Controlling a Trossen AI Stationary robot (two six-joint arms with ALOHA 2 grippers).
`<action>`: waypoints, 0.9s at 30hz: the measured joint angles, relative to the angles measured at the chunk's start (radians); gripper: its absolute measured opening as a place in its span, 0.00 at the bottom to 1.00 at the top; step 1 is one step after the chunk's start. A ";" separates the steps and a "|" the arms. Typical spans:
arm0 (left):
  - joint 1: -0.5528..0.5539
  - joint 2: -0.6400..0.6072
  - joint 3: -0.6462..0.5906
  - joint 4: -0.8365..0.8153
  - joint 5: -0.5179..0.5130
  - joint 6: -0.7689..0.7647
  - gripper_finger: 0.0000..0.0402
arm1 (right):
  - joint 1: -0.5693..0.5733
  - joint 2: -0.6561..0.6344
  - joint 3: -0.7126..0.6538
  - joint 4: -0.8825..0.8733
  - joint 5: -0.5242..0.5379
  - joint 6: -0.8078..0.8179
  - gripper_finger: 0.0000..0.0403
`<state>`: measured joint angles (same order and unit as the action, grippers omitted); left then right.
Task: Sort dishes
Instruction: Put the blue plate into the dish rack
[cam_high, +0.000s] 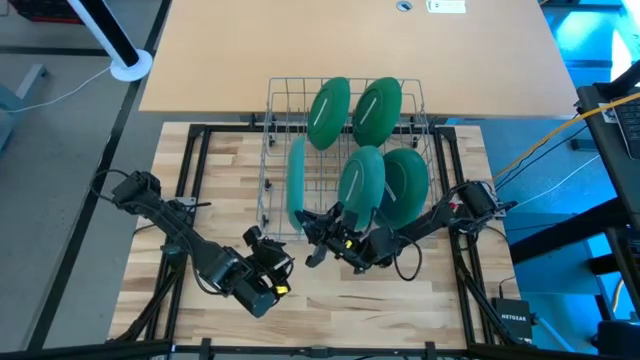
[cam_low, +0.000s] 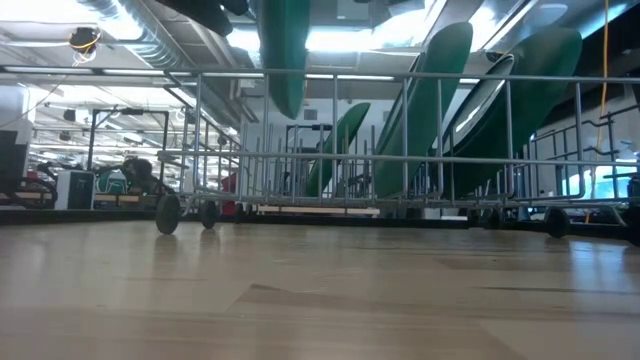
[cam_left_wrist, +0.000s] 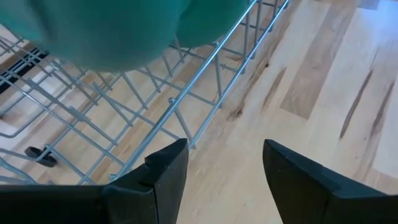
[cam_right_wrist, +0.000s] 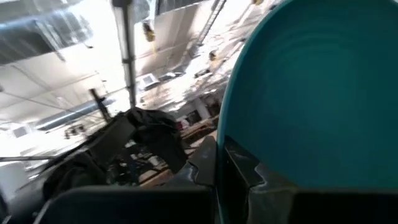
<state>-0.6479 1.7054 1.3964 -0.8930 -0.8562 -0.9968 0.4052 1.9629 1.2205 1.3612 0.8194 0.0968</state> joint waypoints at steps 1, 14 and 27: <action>0.000 0.000 0.000 -0.006 0.000 -0.002 0.49 | 0.002 0.000 0.000 -0.001 0.020 -0.003 0.02; 0.000 -0.001 0.000 -0.018 0.018 -0.002 0.49 | -0.006 0.000 0.000 -0.067 0.018 0.080 0.02; -0.007 -0.002 0.000 -0.037 0.019 -0.053 0.49 | -0.006 -0.002 0.000 -0.134 0.072 0.209 0.02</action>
<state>-0.6548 1.7039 1.3964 -0.9300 -0.8368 -1.0502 0.3988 1.9606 1.2209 1.2277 0.8912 0.3053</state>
